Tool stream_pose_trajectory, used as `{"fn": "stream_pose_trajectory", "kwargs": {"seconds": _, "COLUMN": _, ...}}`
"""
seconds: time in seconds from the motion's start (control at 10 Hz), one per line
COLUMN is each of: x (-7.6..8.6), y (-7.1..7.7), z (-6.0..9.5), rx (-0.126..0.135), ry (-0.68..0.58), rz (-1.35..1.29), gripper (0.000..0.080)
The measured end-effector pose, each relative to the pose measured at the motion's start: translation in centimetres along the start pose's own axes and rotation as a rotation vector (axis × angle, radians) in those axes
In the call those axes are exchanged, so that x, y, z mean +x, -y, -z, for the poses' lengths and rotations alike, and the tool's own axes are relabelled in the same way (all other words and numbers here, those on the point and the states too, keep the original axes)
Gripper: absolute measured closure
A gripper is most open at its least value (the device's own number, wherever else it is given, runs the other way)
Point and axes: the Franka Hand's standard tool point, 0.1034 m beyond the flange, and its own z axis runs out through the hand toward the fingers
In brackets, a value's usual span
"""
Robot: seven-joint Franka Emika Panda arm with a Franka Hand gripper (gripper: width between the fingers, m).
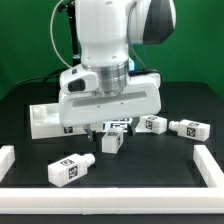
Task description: Assemble one leg
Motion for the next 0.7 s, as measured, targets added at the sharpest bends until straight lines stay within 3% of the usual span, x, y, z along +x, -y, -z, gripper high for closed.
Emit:
{"fn": "stream_pose_trajectory", "kwargs": {"seconds": 0.3, "x": 0.04, "y": -0.08, "z": -0.30, "rx": -0.002, "ry": -0.004, "rz": 0.021, "gripper": 0.0151}}
{"fn": "stream_pose_trajectory", "kwargs": {"seconds": 0.4, "x": 0.04, "y": -0.08, "z": -0.30, "rx": -0.002, "ry": -0.004, "rz": 0.021, "gripper": 0.0278}}
{"fn": "stream_pose_trajectory", "kwargs": {"seconds": 0.5, "x": 0.04, "y": -0.08, "z": -0.30, "rx": -0.002, "ry": -0.004, "rz": 0.021, "gripper": 0.0278}}
{"fn": "stream_pose_trajectory", "kwargs": {"seconds": 0.6, "x": 0.04, "y": -0.08, "z": -0.30, "rx": -0.002, "ry": -0.004, "rz": 0.021, "gripper": 0.0425}}
{"fn": "stream_pose_trajectory", "kwargs": {"seconds": 0.7, "x": -0.31, "y": 0.16, "z": -0.21, "rx": -0.001, "ry": -0.001, "rz": 0.005, "gripper": 0.0425}}
